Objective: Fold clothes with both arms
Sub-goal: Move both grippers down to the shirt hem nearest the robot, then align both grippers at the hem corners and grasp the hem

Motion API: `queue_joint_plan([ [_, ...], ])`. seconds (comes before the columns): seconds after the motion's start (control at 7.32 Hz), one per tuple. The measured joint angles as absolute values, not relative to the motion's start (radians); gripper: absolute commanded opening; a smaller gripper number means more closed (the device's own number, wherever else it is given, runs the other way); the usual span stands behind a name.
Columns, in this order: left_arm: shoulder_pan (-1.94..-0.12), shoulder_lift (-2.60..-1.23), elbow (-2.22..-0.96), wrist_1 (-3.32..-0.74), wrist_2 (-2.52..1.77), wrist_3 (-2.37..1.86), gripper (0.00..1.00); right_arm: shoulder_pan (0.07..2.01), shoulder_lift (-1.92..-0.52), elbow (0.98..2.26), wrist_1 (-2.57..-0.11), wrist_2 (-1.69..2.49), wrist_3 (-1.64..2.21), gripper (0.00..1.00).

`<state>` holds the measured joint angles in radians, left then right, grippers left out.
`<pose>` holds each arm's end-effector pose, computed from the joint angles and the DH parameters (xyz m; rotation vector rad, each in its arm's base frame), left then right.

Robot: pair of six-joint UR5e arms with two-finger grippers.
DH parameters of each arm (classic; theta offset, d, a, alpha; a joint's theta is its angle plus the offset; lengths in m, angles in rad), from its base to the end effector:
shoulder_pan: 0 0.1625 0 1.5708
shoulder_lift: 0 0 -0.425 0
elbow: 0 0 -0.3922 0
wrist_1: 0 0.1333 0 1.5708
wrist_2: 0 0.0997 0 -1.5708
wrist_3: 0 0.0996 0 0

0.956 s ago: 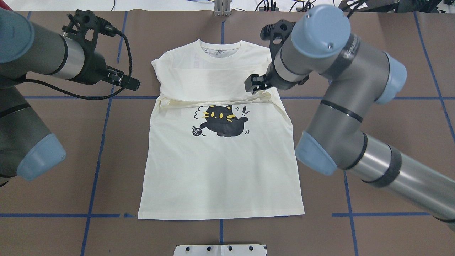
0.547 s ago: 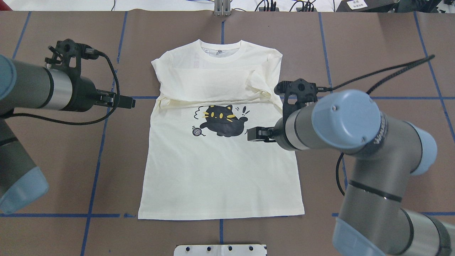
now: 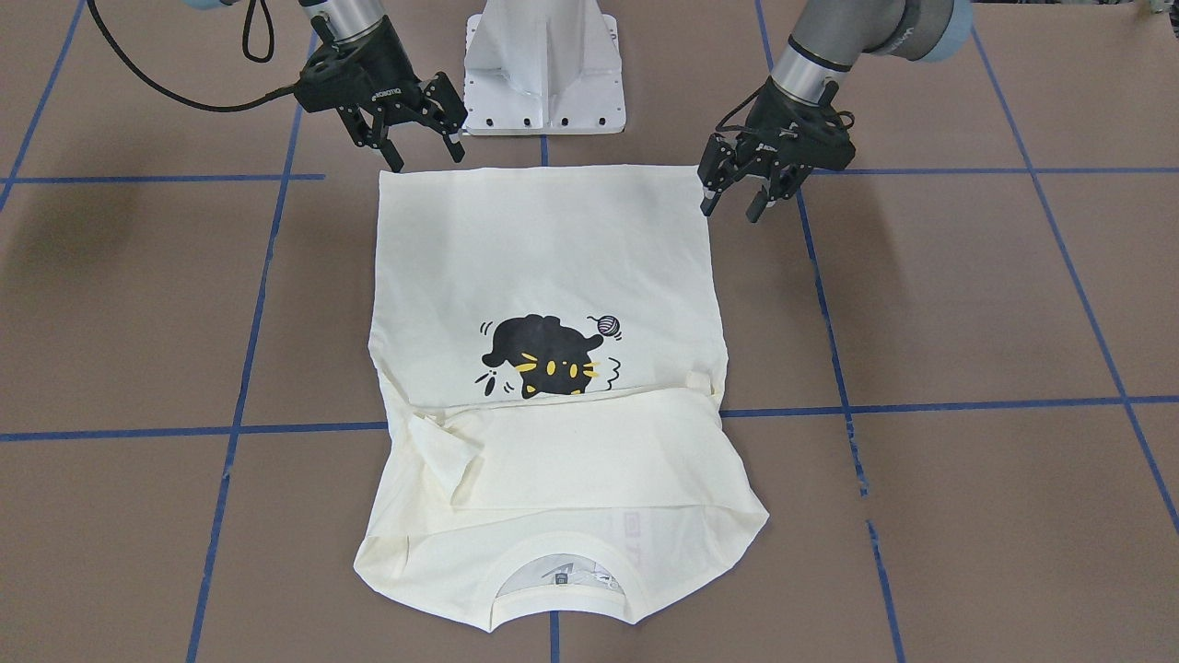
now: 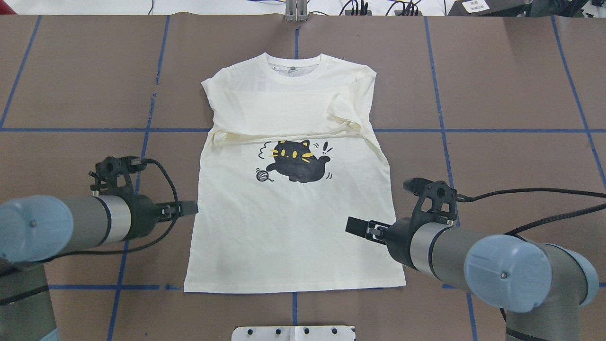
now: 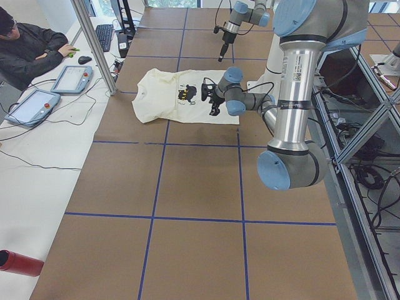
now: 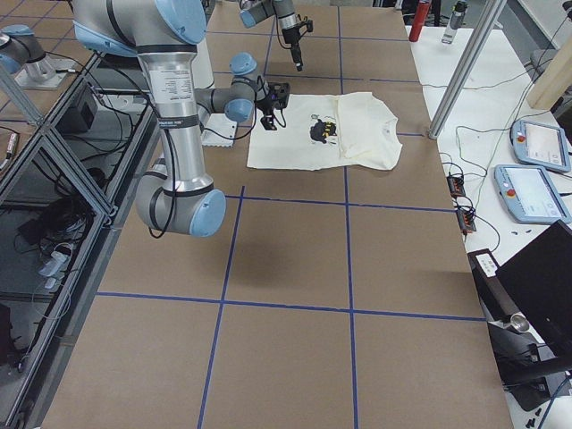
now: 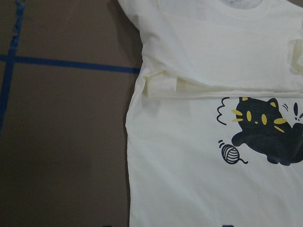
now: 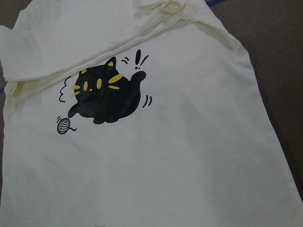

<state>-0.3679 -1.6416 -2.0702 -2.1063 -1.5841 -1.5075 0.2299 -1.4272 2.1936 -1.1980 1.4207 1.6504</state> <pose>0.4134 -0.3008 0.3303 0.2257 1.0863 -0.2655 -0.4283 -0.2524 0.2618 0.2198 -1.1304 0.3602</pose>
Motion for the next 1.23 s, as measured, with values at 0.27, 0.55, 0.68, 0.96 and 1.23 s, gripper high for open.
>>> queue_joint_plan([
  [0.27, -0.246, -1.62, -2.063, -2.094, -1.496, -1.593, 0.63, 0.201, -1.451, 2.195, -1.172, 1.371, 1.682, 0.99],
  [0.55, -0.171, -1.611, -2.061, -2.065, -1.476, -1.642, 0.58, 0.196, -1.455, 2.193, -1.17, 1.363, 1.685, 0.99],
  [0.68, -0.141, -1.608, -2.06, -2.06, -1.473, -1.668, 0.52, 0.195, -1.455, 2.193, -1.169, 1.363, 1.686, 0.99],
  [0.96, -0.097, -1.605, -2.059, -2.046, -1.471, -1.724, 0.51, 0.195, -1.455, 2.192, -1.167, 1.362, 1.687, 0.99],
  [1.23, -0.083, -1.605, -2.059, -2.027, -1.471, -1.744, 0.51, 0.195, -1.455, 2.192, -1.164, 1.362, 1.687, 0.99],
])
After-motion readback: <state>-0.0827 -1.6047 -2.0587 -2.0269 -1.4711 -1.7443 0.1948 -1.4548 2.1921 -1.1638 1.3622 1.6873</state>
